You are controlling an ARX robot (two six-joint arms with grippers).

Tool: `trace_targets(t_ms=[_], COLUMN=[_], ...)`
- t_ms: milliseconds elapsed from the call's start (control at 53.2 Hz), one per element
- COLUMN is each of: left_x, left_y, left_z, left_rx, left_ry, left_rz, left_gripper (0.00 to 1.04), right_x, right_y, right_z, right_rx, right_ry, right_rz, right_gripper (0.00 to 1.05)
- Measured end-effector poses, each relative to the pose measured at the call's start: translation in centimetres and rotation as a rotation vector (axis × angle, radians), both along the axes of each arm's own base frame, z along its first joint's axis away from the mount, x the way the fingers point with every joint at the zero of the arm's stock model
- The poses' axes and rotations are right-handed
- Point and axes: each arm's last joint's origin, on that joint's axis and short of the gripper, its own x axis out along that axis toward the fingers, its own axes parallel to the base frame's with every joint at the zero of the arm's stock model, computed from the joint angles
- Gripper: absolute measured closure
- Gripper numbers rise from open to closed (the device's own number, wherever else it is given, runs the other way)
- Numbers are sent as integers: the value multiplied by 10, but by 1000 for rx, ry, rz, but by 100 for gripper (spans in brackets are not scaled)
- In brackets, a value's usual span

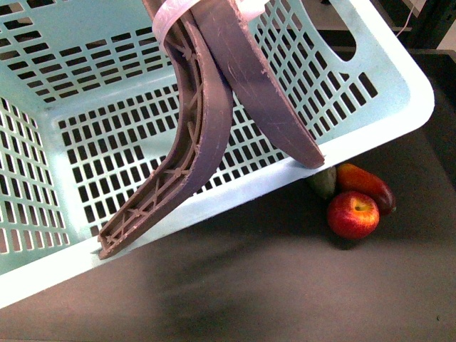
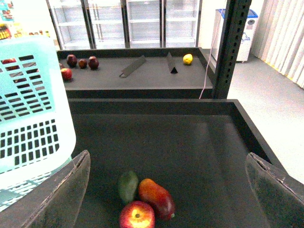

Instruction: Pick apple with right arm and hold basket with left

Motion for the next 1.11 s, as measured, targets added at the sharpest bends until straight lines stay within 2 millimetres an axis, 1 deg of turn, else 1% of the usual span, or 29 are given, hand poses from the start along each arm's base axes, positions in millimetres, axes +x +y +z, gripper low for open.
trace_targets(t_ms=[432,451,489,564,639,695,733,789,939,1033,1109], left_x=[0,0,0,0,-1,-1,-1,-1,-1,-1,-1], left_y=[0,0,0,0,0,0,0,0,0,0,0], left_z=[0,0,0,0,1,1,1,1,1,1,1], left_rx=[1,1,2,2,4,5,5,5,3,4,4], left_ry=[-1,-1,-1,-3,-7,-7,-7,-9,-8,-9,-9], left_rz=[-1,-1,-1,-1,-3,-4,-2,-4,-6,-5,-5], left_gripper=[87,87,87,87,87,87,87,87,87,87,87], right_x=[0,1,1,3,8,14,20,33,60,82,106], right_y=[0,0,0,-2,-6,-8,-10,-12,-12,-10,-2], right_z=[0,-1,-1,-5,-18,-23,-24,-28,-43,-57,-75], right_rx=[3,18,66,83,102,135,155,188,192,169,131], right_ry=[3,53,213,456,603,636,640,644,685,717,764], right_rz=[-6,-45,-154,-326,-400,-401,-392,-357,-296,-250,-184], right_gripper=[9,9,9,9,9,9,9,9,9,9,9])
